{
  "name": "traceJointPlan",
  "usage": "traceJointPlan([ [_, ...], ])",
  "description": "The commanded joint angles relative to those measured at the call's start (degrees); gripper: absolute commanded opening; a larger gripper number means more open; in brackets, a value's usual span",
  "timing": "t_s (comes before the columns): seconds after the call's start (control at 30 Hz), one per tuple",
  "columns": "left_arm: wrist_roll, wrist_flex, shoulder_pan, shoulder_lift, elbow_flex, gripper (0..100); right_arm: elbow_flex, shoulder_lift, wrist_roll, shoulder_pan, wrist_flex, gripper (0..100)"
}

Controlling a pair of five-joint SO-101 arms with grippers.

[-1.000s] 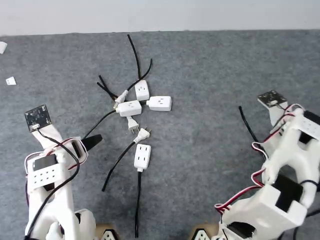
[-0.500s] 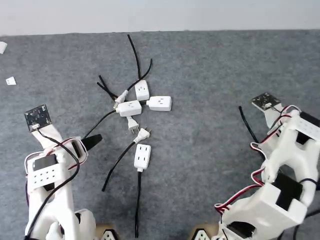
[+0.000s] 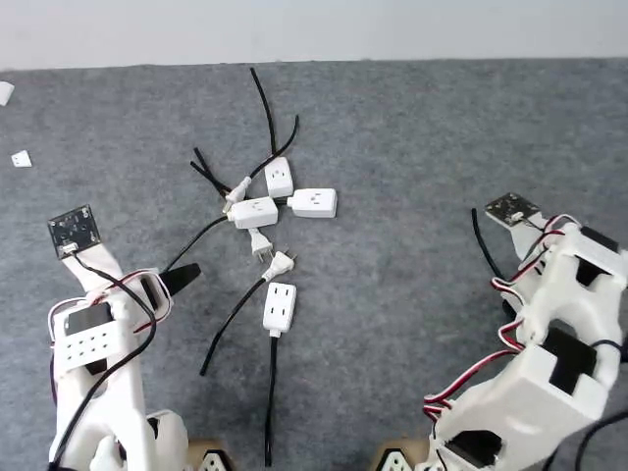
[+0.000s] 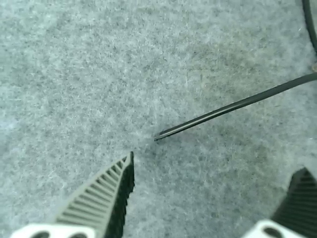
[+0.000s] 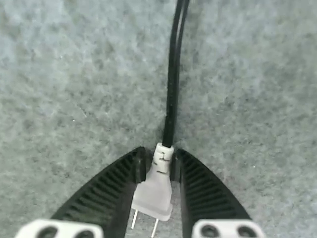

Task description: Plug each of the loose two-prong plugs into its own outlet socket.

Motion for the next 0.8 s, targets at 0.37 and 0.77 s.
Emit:
traceJointPlan([
  [0.37, -0.6, -1.3, -0.1, -0.3, -1.0, 45, -1.3, 3.0, 4.5, 1.2, -5.3, 0.2],
  [0.77, -0.6, -1.3, -0.1, -0.3, -1.0, 45, -3.0, 3.8, 5.6, 1.2, -4.7, 5.1],
])
